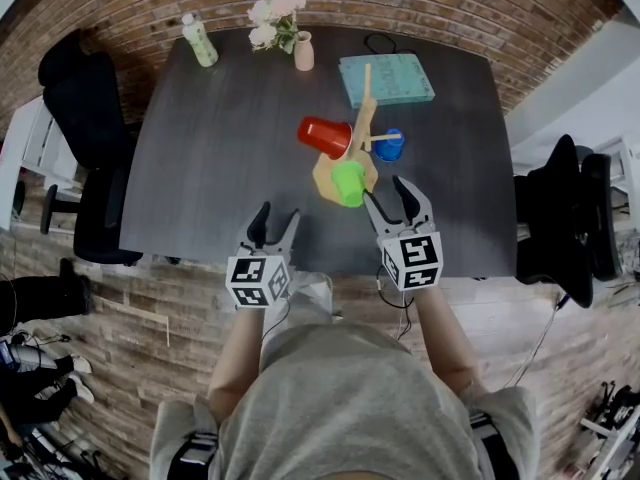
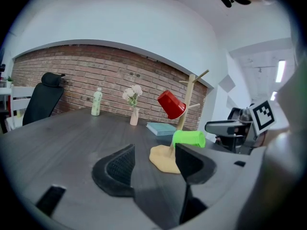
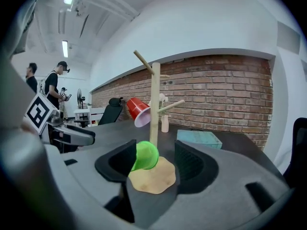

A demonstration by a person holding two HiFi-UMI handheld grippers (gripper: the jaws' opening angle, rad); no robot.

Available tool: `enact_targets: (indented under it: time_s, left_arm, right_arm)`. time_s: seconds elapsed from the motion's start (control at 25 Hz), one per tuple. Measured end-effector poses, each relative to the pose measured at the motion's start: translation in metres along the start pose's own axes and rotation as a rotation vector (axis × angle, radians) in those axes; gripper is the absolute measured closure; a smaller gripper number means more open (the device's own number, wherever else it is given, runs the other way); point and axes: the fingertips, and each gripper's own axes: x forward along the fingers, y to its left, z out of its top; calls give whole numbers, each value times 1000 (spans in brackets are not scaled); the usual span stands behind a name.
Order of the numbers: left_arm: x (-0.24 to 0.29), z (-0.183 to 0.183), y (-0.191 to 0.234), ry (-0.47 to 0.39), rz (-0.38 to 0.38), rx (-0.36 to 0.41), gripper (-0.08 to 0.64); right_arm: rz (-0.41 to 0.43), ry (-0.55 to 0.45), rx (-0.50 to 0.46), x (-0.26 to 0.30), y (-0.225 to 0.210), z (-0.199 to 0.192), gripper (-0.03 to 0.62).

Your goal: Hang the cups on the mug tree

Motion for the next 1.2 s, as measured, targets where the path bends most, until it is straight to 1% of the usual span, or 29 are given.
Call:
enact_targets:
  time_s: [0.32, 0.64, 0.92, 1.2]
  left_arm:
    - [26, 7, 7, 16, -26, 0, 302]
    - [54, 13, 24, 45, -45, 12, 302]
    - [77, 17, 36, 70, -66, 18, 302]
    - [96, 20, 44, 85, -86, 24, 302]
  right_arm:
    - [-50, 27, 2, 21, -26, -10, 347]
    - [-117, 60, 15, 57, -66, -27, 347]
    - [-167, 112, 48, 87, -99, -49, 347]
    - [-200, 178, 67, 110, -119, -75, 347]
